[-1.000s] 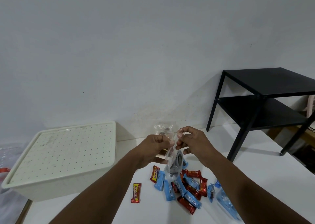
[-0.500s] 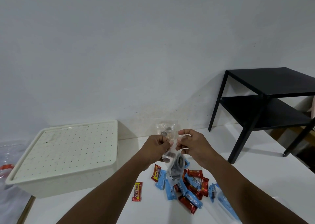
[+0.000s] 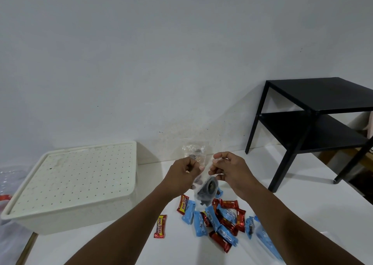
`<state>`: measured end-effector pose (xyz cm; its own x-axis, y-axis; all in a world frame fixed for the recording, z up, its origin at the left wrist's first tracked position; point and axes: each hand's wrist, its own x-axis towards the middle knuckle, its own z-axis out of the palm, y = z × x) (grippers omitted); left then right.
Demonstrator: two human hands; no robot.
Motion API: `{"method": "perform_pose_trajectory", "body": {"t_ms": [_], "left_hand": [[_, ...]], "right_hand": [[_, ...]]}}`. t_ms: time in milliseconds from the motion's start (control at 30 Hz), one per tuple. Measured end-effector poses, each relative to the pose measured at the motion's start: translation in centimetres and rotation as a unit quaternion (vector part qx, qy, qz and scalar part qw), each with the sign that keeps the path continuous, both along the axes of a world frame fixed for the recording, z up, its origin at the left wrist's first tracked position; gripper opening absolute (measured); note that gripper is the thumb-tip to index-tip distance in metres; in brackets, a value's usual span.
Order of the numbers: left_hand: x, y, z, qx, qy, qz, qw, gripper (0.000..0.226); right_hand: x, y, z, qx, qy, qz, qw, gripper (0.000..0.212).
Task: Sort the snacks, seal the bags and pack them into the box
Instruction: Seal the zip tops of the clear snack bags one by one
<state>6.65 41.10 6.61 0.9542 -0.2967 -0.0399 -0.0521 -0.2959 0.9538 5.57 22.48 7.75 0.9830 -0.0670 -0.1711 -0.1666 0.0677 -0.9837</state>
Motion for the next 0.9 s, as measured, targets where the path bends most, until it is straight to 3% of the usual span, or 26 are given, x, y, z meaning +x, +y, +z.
{"method": "perform_pose_trajectory", "body": {"t_ms": [133,333,500,600,733,900], "left_hand": [[-0.1,0.3,-1.2,0.012,-0.017,0.0,1.0,0.03],[0.3,-0.3,-3.6,0.06,-0.065,0.075,0.993,0.01],[0.9,-1.8,-3.8,-0.014,-0.035,0.087,0.995,0.009],[1.7,-2.6,-3.7,-0.046,-0.02,0.05,0.997,0.004],[3.8,-3.2,-3.9,-0.082,0.022,0.028,0.996,0.016],[7.7,-4.0,-5.9,-0.04,-0.052,0.138,0.988,0.024]], "right_hand": [[0.7,-0.7,-0.6,0.043,0.026,-0.062,0.997,0.014],[1.2,-1.4,-1.7,0.088,0.069,-0.075,0.991,0.019],[1.7,-2.4,-3.7,-0.019,0.076,-0.109,0.991,0.031],[1.6,-3.4,-5.4,0.009,0.088,-0.067,0.994,0.013],[2.8,-4.4,-7.3,0.063,0.107,0.02,0.992,0.012],[6.5,-5.6,-8.8,0.044,0.122,0.014,0.991,0.018]]}}
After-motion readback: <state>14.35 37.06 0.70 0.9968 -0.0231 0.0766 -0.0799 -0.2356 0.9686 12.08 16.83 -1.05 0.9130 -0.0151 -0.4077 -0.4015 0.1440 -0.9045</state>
